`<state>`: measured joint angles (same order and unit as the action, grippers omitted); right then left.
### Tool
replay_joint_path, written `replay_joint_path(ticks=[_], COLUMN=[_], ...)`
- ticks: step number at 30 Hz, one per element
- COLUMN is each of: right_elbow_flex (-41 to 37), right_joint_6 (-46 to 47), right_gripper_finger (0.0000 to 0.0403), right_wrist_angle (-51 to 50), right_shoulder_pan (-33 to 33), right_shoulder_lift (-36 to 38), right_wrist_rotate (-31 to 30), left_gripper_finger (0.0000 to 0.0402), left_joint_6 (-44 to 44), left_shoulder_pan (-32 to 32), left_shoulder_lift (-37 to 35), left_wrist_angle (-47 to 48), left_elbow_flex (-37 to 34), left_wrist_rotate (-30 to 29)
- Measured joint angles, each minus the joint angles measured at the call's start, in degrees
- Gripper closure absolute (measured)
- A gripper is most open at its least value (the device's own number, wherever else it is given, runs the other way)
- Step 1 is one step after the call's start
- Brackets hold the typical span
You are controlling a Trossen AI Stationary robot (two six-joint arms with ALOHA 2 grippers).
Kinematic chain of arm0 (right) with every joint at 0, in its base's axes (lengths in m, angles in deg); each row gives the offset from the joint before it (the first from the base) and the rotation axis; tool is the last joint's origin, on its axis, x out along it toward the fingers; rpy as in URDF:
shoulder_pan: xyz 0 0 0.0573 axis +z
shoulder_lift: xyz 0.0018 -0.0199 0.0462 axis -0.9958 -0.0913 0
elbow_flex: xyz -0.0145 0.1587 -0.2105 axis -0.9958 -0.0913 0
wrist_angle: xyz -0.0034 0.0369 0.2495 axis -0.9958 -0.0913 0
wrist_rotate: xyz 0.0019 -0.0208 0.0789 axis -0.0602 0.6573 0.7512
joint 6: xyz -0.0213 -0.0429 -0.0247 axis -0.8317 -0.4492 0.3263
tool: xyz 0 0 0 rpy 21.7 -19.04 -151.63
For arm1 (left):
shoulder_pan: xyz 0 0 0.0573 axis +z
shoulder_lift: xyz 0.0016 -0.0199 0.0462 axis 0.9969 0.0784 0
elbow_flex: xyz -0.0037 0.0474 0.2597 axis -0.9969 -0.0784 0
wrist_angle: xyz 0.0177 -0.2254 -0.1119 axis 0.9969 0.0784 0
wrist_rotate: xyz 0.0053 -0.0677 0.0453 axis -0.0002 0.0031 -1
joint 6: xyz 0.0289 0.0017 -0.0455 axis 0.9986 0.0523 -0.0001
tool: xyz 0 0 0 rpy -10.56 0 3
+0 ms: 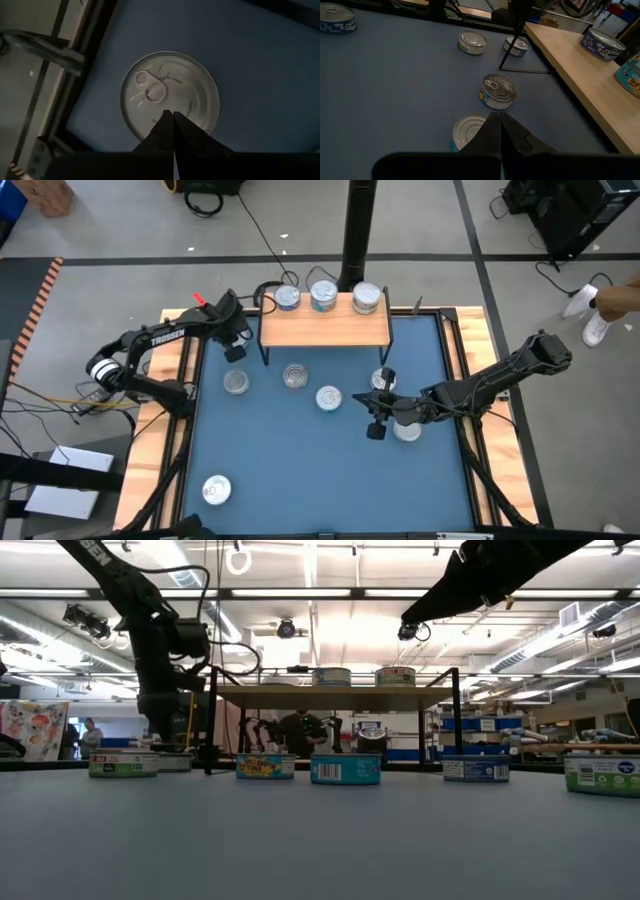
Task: Stack canned seafood by type on shelf
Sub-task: Stack the blue tuna can on top of the blue tuna can on the shelf
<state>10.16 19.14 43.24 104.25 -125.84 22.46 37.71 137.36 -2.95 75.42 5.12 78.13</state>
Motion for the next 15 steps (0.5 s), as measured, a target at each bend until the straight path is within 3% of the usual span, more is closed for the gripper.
replay_joint_path(ticks=[15], right_elbow_flex=[0.0], right_joint_6=[-0.2], right_gripper_finger=[0.0402], right_wrist_angle=[0.0], right_shoulder_pan=[0.0], right_shoulder_lift=[0.0], right_wrist_rotate=[0.0], left_gripper_finger=[0.0401], left_joint_6=[1.1], left_shoulder_pan=[-0.2], left_shoulder_lift=[8.0], left_wrist_angle=[0.9], left_elbow_flex=[0.7], left_wrist_rotate=[0.6])
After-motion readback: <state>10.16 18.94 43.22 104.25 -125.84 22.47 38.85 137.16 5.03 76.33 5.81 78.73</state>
